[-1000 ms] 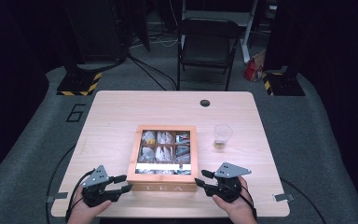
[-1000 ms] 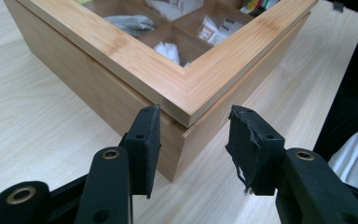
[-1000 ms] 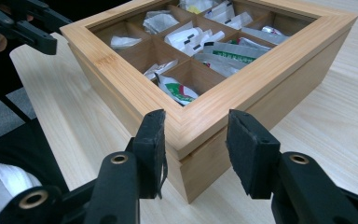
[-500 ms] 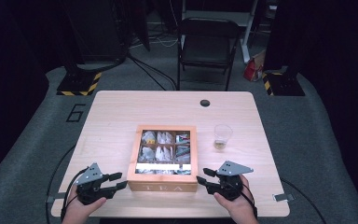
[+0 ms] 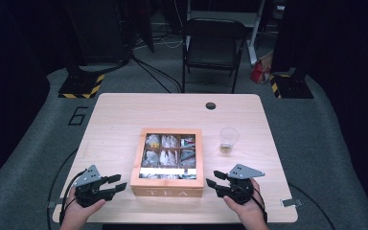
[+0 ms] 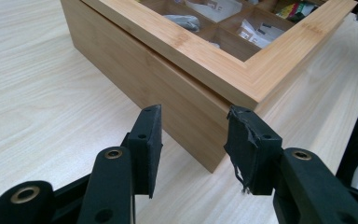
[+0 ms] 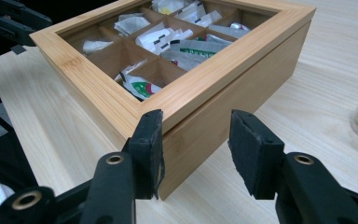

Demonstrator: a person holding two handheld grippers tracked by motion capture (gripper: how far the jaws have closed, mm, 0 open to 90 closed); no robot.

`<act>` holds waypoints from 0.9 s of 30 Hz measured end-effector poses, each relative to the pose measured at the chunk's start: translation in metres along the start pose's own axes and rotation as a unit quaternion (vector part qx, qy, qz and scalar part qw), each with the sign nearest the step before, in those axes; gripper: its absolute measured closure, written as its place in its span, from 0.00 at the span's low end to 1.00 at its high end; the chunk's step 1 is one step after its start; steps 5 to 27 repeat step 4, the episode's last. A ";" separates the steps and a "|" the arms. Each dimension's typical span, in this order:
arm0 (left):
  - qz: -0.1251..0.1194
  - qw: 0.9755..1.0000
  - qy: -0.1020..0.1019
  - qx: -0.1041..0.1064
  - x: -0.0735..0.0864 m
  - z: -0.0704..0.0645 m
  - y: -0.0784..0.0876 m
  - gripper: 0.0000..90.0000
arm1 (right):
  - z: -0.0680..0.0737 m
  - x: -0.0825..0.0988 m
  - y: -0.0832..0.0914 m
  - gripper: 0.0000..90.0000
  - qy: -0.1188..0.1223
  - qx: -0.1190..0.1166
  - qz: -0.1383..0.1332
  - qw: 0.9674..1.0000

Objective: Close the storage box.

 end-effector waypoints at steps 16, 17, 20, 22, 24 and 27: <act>-0.002 1.000 0.000 0.001 0.000 0.001 -0.001 0.61 | -0.002 0.003 -0.001 0.58 0.005 0.002 0.002 1.000; -0.002 1.000 0.000 0.001 0.000 0.001 -0.001 0.61 | -0.002 0.003 -0.001 0.58 0.005 0.002 0.002 1.000; -0.002 1.000 0.000 0.001 0.000 0.001 -0.001 0.61 | -0.002 0.003 -0.001 0.58 0.005 0.002 0.002 1.000; -0.002 1.000 0.000 0.001 0.000 0.001 -0.001 0.61 | -0.002 0.003 -0.001 0.58 0.005 0.002 0.002 1.000; -0.002 1.000 0.000 0.001 0.000 0.001 -0.001 0.61 | -0.002 0.003 -0.001 0.58 0.005 0.002 0.002 1.000; -0.002 1.000 0.000 0.001 0.000 0.001 -0.001 0.61 | -0.002 0.003 -0.001 0.58 0.005 0.002 0.002 1.000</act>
Point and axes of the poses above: each handheld gripper's, and its own axes: y roughly backward along the jaws, x roughly out of its underside, z roughly to its left, the point moved 6 cm from there along -y, roughly forward along the jaws, and after that the axes turned 5 degrees about -x, right-handed, at the moved point
